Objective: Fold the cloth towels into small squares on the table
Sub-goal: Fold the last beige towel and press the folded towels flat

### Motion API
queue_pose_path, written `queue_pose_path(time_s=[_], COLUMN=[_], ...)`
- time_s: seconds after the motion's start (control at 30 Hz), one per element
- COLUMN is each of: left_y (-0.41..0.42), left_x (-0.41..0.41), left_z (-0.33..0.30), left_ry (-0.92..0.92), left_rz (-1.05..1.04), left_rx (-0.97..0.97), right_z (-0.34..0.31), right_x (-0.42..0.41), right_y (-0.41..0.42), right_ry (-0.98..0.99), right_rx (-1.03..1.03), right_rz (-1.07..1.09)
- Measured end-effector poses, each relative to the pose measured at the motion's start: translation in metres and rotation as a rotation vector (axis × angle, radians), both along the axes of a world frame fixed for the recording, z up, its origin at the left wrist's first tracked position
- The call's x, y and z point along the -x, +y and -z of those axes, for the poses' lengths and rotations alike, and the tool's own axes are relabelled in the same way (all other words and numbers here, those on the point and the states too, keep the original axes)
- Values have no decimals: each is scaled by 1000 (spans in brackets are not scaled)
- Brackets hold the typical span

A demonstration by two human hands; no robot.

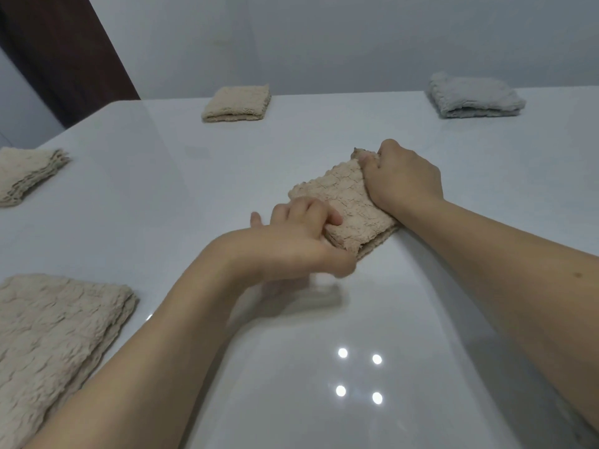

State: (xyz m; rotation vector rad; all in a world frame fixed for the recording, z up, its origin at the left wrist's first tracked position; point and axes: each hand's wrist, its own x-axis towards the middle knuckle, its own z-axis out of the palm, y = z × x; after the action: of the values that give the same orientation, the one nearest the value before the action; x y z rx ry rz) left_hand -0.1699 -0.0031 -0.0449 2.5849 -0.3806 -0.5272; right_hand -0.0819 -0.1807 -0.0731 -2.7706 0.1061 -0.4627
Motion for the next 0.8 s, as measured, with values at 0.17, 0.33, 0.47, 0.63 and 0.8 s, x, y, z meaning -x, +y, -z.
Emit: queue_pose_path(time_s=[0.17, 0.33, 0.47, 0.63, 0.8], left_y=[-9, -8, -6, -6, -1], left_x=[-9, -7, -2, 2, 6], left_z=[7, 16, 14, 12, 11], left_ry=[-218, -229, -226, -190, -127], left_rz=[-151, -119, -85, -52, 19], left_rx=[10, -24, -50, -81, -109], right_z=[-1, -1, -1, -2, -2], right_x=[0, 0, 0, 1, 0], right_y=[1, 1, 2, 2, 1], right_ry=[1, 2, 9, 11, 5], right_rx=[7, 17, 8, -4, -2], right_rz=[-1, 1, -6, -7, -15])
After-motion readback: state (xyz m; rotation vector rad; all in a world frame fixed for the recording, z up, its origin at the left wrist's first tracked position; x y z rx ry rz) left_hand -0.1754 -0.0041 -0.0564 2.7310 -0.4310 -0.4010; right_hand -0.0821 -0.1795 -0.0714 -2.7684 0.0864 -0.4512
